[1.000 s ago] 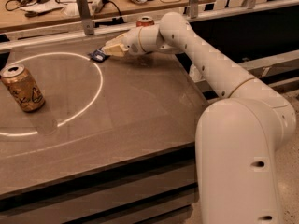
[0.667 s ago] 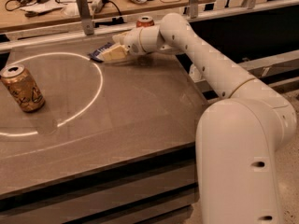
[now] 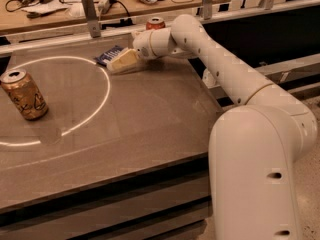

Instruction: Pick rxbar blueberry

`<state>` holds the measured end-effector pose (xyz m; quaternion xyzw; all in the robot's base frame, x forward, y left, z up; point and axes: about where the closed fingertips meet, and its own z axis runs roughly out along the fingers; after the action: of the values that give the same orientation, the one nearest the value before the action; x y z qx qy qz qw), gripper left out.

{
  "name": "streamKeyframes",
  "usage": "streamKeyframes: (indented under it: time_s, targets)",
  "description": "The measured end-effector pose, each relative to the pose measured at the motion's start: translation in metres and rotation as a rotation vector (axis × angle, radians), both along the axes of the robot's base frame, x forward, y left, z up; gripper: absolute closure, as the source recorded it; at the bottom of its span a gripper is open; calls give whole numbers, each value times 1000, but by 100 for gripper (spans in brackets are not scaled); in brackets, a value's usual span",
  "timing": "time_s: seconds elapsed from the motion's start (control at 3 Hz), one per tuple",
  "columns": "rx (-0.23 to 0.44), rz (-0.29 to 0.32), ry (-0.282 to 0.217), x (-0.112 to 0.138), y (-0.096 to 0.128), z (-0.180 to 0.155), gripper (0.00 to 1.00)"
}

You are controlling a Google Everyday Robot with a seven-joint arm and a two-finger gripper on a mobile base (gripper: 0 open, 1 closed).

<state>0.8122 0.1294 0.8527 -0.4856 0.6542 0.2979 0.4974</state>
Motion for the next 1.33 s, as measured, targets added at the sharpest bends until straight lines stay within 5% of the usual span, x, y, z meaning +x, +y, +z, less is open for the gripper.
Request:
streamKeyframes:
  time_s: [0.67, 1.33]
  targets:
    - [-15, -12, 26, 9, 6, -9, 0]
    - [-26, -2, 54, 13, 9, -21, 44]
